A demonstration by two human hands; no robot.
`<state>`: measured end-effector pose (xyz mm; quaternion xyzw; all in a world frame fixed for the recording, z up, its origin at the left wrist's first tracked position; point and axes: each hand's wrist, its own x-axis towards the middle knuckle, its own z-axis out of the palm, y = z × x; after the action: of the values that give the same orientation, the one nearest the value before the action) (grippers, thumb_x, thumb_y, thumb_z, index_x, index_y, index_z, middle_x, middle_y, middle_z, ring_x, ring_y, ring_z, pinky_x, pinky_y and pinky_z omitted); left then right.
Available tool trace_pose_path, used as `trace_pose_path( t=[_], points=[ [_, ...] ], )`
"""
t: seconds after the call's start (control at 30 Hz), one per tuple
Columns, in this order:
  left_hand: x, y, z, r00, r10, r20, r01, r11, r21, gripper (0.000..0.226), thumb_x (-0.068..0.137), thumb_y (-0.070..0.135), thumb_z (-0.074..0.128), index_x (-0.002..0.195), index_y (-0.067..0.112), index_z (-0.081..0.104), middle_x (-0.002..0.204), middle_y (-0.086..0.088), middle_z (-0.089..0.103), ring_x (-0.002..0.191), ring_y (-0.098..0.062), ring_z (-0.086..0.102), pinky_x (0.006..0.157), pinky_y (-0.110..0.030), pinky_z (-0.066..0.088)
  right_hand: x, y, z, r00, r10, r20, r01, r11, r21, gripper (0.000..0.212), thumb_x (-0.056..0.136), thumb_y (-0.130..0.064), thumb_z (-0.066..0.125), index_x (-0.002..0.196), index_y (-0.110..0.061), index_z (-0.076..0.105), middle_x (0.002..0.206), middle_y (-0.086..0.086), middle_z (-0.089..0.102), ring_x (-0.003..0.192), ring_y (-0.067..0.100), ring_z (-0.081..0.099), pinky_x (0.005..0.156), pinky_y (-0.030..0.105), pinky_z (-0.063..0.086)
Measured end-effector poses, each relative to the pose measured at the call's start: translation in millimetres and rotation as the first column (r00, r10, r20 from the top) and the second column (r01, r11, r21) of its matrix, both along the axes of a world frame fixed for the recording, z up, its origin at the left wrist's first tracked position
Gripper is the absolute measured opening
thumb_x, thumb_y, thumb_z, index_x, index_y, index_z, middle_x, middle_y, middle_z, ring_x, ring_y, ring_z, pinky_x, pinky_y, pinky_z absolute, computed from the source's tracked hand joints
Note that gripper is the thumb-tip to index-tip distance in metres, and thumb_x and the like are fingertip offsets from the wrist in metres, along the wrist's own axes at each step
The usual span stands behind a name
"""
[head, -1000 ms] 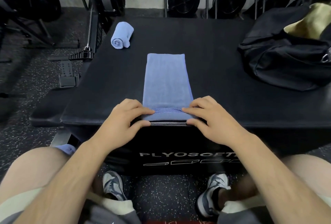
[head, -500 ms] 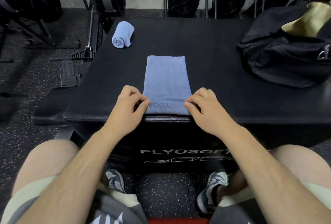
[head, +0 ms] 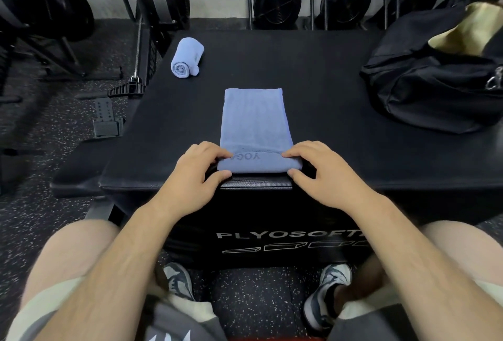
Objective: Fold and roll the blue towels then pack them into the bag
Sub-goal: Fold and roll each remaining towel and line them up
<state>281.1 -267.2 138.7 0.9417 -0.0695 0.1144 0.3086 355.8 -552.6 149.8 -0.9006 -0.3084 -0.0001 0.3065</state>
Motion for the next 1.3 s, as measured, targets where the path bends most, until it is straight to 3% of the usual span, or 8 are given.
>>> trace_pose_path(
  t=[0.2,0.37,0.5,0.73,0.9,1.03,1.2,1.3],
  points=[
    [-6,-7,9,0.991,0.036,-0.131,-0.063,0.976,-0.209,0.013,0.102,0.032,0.055,0.111,0.039,0.061,0.100,0.014,0.062,0.099,-0.005,0.054,0.084,-0.019,0.041,-9,4,8,0.979,-0.049,-0.199,0.062,0.996,0.060,0.012,0.098,-0.027,0.053,0.101,-0.038,0.052,0.098,-0.011,0.063,0.074,0.010,0.053,0.069,0.025,0.045],
    [1,-14,3,0.994,0.095,0.058,-0.081,0.975,-0.207,0.015,0.099,0.026,0.061,0.108,0.038,0.063,0.103,0.013,0.056,0.099,-0.010,0.054,0.083,-0.018,0.043,-5,12,-2,0.996,-0.093,-0.012,0.094,0.991,0.090,0.014,0.102,-0.023,0.051,0.110,-0.027,0.062,0.113,-0.017,0.047,0.111,-0.001,0.040,0.082,0.015,0.041],
    [10,-14,3,0.982,0.075,0.176,-0.052,0.990,-0.131,0.011,0.098,0.018,0.064,0.102,0.027,0.068,0.106,0.015,0.057,0.103,-0.014,0.056,0.087,-0.026,0.047,-5,12,-2,0.987,-0.065,0.149,0.055,0.996,0.070,0.013,0.102,-0.022,0.054,0.112,-0.026,0.063,0.110,-0.023,0.053,0.113,0.004,0.041,0.087,0.021,0.044],
    [6,-1,2,1.000,-0.001,0.012,0.001,1.000,-0.026,0.041,0.091,0.025,0.074,0.129,0.032,0.060,0.121,0.022,0.057,0.114,-0.007,0.046,0.105,-0.031,0.038,-7,7,1,0.999,-0.034,0.038,0.035,0.999,-0.023,0.041,0.092,-0.029,0.069,0.131,-0.028,0.059,0.121,-0.023,0.056,0.121,0.001,0.041,0.099,0.019,0.035],
    [0,-4,7,0.993,-0.018,-0.116,-0.005,0.980,-0.197,0.015,0.098,0.030,0.063,0.113,0.034,0.065,0.105,0.016,0.059,0.119,-0.005,0.043,0.098,-0.024,0.035,-7,4,7,0.991,-0.067,-0.116,0.075,0.995,0.059,0.007,0.092,-0.023,0.063,0.095,-0.018,0.067,0.095,-0.009,0.062,0.107,0.004,0.047,0.081,0.017,0.043],
    [-1,-11,8,0.992,-0.025,-0.122,-0.003,0.975,-0.222,0.008,0.100,0.030,0.060,0.094,0.031,0.066,0.101,0.011,0.055,0.113,-0.007,0.044,0.094,-0.023,0.037,-7,9,2,0.987,-0.066,-0.150,0.075,0.996,0.056,0.016,0.091,-0.016,0.055,0.077,-0.008,0.057,0.089,-0.003,0.056,0.102,0.010,0.043,0.080,0.021,0.040],
    [3,-15,7,0.997,0.055,-0.053,-0.069,0.948,-0.310,0.021,0.099,0.029,0.060,0.114,0.044,0.060,0.091,0.015,0.053,0.096,-0.012,0.050,0.088,-0.029,0.044,-4,11,-1,0.984,-0.091,-0.154,0.113,0.984,0.141,0.016,0.098,-0.027,0.053,0.113,-0.032,0.055,0.117,-0.016,0.055,0.113,0.001,0.047,0.086,0.019,0.041],
    [8,-17,2,0.991,0.089,0.103,-0.069,0.981,-0.182,0.014,0.101,0.029,0.058,0.112,0.036,0.064,0.106,0.019,0.056,0.105,-0.015,0.049,0.095,-0.033,0.045,-5,11,-4,0.995,-0.096,-0.001,0.094,0.978,0.188,0.018,0.103,-0.031,0.052,0.119,-0.035,0.058,0.130,-0.020,0.049,0.119,0.005,0.047,0.082,0.019,0.040]
  ],
)
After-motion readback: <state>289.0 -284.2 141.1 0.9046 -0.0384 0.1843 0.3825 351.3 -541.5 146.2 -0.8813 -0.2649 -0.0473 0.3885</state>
